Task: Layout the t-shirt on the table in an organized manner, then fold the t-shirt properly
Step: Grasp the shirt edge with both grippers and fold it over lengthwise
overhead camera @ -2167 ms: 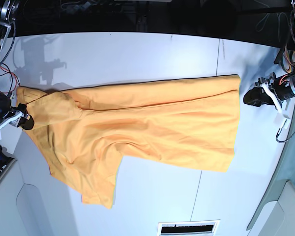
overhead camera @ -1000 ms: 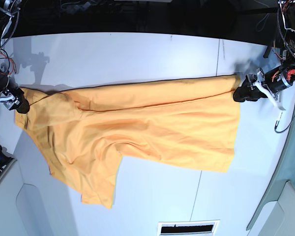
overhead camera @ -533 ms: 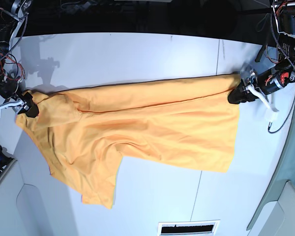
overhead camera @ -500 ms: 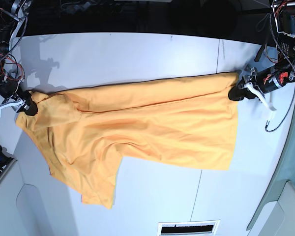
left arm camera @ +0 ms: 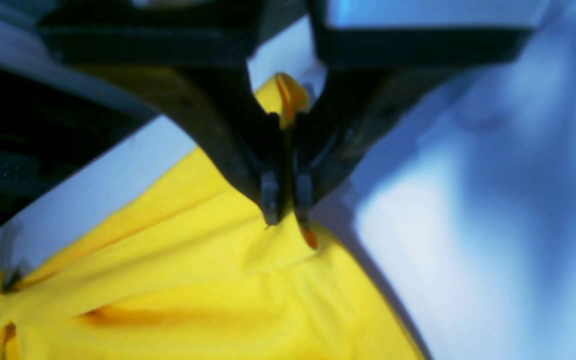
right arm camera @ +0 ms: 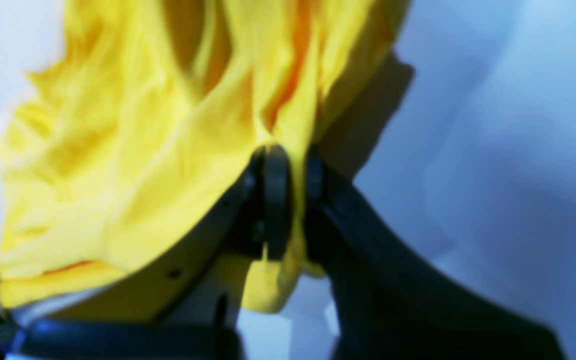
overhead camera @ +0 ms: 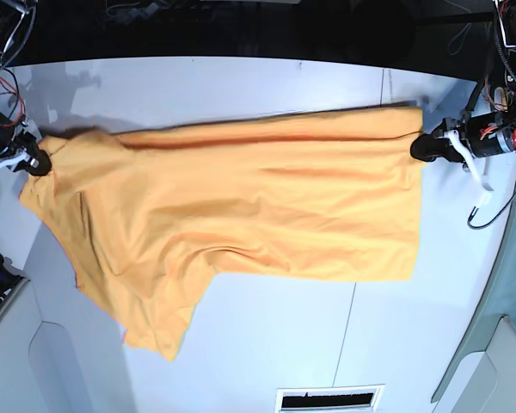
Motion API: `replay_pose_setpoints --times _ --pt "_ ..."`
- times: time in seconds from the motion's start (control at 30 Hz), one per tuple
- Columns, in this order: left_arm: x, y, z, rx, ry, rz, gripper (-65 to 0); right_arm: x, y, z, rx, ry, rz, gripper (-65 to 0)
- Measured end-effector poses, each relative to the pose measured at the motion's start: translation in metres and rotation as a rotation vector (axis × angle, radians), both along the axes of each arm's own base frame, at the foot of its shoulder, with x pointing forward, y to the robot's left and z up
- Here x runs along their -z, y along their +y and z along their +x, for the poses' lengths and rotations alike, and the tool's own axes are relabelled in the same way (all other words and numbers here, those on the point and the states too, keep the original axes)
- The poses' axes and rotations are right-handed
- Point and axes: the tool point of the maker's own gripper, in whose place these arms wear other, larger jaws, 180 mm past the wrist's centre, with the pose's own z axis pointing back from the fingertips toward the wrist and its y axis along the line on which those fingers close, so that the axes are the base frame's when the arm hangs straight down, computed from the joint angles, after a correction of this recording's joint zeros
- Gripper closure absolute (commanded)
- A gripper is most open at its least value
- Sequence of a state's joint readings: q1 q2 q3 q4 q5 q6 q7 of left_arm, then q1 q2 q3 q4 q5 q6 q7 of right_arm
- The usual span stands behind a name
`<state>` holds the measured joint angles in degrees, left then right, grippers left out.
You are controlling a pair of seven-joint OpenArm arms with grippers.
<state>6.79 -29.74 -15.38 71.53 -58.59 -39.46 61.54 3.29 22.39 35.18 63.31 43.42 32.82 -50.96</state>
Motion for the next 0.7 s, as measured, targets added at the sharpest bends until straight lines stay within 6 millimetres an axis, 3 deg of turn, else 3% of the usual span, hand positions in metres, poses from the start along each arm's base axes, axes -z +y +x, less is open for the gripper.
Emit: replay_pose_setpoints --times 0.2,0.4,0.67,0.7 --pt "-0.004 0.000 -0.021 0.047 0.013 0.022 0.0 -0.006 -0.011 -0.035 -0.046 0.020 -0.076 0.0" --pt "0.004 -0.003 -0.038 0.050 0.051 0.019 0.0 0.000 -0.015 -0.069 -0.075 0.082 -0.115 0.0" --pt "0.002 -0.002 -0.035 0.044 0.037 0.016 0.0 0.003 -0.016 -0.081 -0.069 0.095 -0.116 0.0" --pt "0.002 -0.002 -0.035 0.044 0.037 0.016 0.0 0.003 -0.016 -0.080 -0.068 0.094 -0.116 -7.2"
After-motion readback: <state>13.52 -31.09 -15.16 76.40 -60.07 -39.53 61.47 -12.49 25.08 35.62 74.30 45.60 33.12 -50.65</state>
